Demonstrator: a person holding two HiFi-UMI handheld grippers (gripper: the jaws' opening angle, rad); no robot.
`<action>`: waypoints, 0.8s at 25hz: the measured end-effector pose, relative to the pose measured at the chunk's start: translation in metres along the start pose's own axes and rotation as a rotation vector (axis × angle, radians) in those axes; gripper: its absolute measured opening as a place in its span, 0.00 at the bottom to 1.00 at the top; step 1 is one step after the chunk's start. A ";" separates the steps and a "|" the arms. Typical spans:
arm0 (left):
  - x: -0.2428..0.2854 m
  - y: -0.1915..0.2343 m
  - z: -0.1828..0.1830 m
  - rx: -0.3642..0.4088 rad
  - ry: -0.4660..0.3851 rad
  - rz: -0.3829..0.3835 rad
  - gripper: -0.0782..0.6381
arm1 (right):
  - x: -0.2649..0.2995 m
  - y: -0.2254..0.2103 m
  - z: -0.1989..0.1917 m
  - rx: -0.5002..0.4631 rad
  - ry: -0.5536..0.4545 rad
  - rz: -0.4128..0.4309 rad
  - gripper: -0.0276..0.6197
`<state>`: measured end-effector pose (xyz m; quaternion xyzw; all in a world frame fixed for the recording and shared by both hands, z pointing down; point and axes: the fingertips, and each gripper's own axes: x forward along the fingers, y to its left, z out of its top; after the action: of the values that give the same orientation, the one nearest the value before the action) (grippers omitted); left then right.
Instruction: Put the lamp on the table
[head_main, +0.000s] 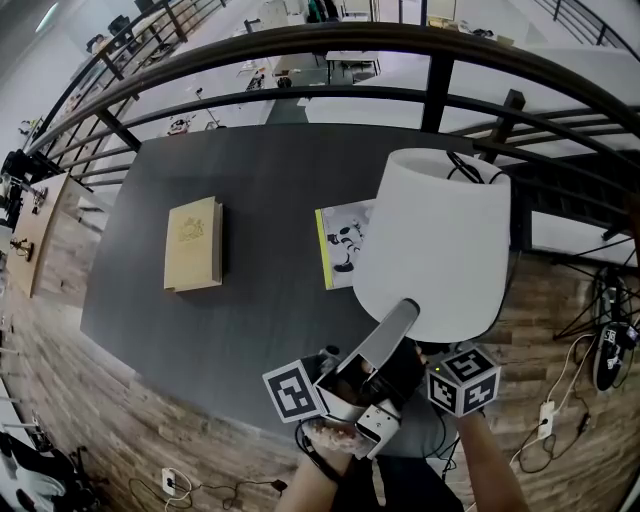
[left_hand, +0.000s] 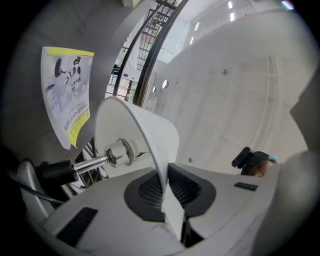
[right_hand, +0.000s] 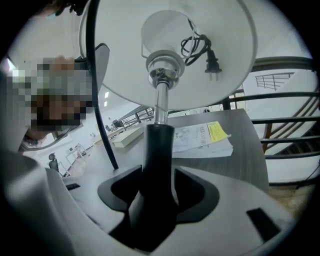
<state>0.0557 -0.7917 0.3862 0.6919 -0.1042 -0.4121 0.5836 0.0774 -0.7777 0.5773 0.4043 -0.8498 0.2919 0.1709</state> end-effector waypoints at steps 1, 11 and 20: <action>-0.002 -0.001 0.000 0.002 0.000 -0.002 0.16 | -0.001 -0.001 -0.001 -0.002 -0.003 -0.013 0.41; -0.018 -0.007 -0.006 0.011 0.002 -0.037 0.16 | -0.024 0.001 -0.018 -0.004 -0.018 -0.092 0.43; -0.032 -0.012 -0.013 0.030 0.007 -0.069 0.16 | -0.044 0.015 -0.044 0.004 -0.003 -0.126 0.43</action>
<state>0.0403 -0.7588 0.3896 0.7051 -0.0843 -0.4281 0.5589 0.0954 -0.7162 0.5829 0.4576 -0.8224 0.2817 0.1866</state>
